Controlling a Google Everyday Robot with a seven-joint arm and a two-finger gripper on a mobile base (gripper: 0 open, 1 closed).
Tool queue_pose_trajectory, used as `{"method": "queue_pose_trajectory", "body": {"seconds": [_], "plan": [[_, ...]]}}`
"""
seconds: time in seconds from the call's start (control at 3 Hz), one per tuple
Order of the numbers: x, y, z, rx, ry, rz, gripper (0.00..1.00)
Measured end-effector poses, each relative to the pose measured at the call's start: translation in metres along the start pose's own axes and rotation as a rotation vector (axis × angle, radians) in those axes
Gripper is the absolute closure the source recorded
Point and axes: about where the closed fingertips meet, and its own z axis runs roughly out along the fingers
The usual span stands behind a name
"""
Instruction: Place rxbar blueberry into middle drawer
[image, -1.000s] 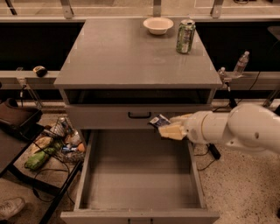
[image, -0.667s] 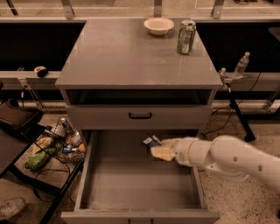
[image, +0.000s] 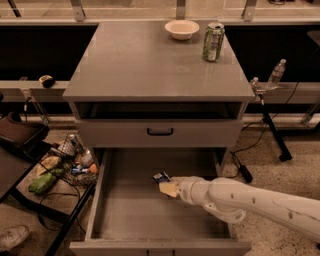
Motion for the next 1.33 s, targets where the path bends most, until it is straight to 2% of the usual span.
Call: {"method": "queue_pose_trajectory", "body": {"seconds": [0.33, 0.67, 1.33], "plan": [[0.0202, -0.0072, 0.0273, 0.029, 0.015, 0.027, 1.0], [0.0232, -0.008, 0.0305, 0.034, 0.017, 0.031, 0.84], [0.0232, -0.008, 0.0306, 0.033, 0.017, 0.031, 0.37]]}}
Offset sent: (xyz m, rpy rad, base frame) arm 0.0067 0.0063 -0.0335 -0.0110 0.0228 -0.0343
